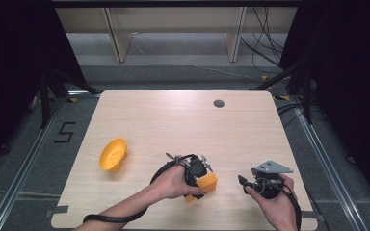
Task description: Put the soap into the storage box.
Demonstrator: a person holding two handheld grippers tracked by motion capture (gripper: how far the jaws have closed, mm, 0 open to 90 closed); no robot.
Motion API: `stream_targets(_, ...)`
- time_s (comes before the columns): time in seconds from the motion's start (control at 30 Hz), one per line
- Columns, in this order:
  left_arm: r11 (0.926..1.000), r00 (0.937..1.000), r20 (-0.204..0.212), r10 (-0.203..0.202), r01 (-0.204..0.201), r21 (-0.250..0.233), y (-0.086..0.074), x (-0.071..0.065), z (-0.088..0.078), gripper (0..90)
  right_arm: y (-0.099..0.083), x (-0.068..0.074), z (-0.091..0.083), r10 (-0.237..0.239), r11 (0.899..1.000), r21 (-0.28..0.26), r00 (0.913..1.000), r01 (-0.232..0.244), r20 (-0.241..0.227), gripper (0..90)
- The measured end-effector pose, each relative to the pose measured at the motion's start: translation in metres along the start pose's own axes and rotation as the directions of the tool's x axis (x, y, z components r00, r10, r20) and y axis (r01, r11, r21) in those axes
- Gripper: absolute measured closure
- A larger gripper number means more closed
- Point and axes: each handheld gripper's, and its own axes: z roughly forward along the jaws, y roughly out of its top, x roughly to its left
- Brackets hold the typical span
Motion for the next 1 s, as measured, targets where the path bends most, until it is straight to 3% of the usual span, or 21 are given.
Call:
stream_targets(0.03,0.9996,0.9997,0.000,0.023,-0.023,0.018,0.002,0.001,0.001,36.3,0.000,0.000,0.000,0.006,1.000,0.003,1.0000,-0.006,-0.003,42.8)
stream_targets(0.07,0.9999,1.0000,0.004,-0.001,0.001,0.014,0.002,-0.001,0.003,36.9,0.000,-0.001,0.000,-0.014,1.000,-0.003,0.9999,0.015,0.009,42.8)
stream_targets(0.27,0.9982,0.9999,-0.014,0.010,-0.009,0.059,0.005,-0.001,0.009,40.8,0.000,0.001,-0.001,0.007,1.000,0.010,1.0000,-0.007,0.005,42.8)
stream_targets(0.33,0.9978,0.9999,-0.011,-0.001,0.001,0.067,0.005,-0.001,0.011,42.9,-0.001,-0.002,0.001,-0.032,0.999,-0.009,0.9995,0.032,0.001,42.8)
stream_targets(0.43,0.9966,0.9997,-0.025,-0.001,0.003,0.082,0.007,-0.001,0.014,44.9,-0.001,-0.002,0.002,-0.034,0.999,-0.009,0.9994,0.034,-0.005,42.8)
stream_targets(0.47,0.9959,0.9997,-0.023,-0.003,0.005,0.091,0.008,-0.001,0.017,45.2,0.000,-0.001,0.001,-0.010,1.000,0.005,0.9999,0.010,-0.007,42.8)
stream_targets(0.7,0.9914,0.9998,-0.010,-0.019,0.021,0.130,0.009,-0.001,0.024,51.7,-0.001,0.000,0.000,0.001,1.000,0.016,1.0000,-0.001,0.006,42.9)
stream_targets(0.77,0.9902,0.9995,0.007,-0.032,0.031,0.137,0.010,-0.002,0.025,59.5,-0.001,-0.001,0.001,-0.017,1.000,0.007,0.9998,0.017,-0.007,42.9)
stream_targets(0.9,0.9881,0.9989,-0.008,-0.046,0.047,0.147,0.011,-0.004,0.025,60.0,-0.001,-0.003,0.002,-0.053,0.999,-0.003,0.9986,0.053,0.004,42.9)
stream_targets(0.97,0.9877,0.9985,-0.012,-0.054,0.055,0.147,0.011,-0.004,0.025,60.1,-0.001,-0.003,0.001,-0.041,0.999,0.001,0.9992,0.041,0.003,42.9)
stream_targets(1.0,0.9872,0.9983,-0.013,-0.056,0.057,0.149,0.010,-0.004,0.025,60.2,-0.001,-0.001,0.001,0.005,1.000,0.013,0.9999,-0.005,-0.011,42.9)
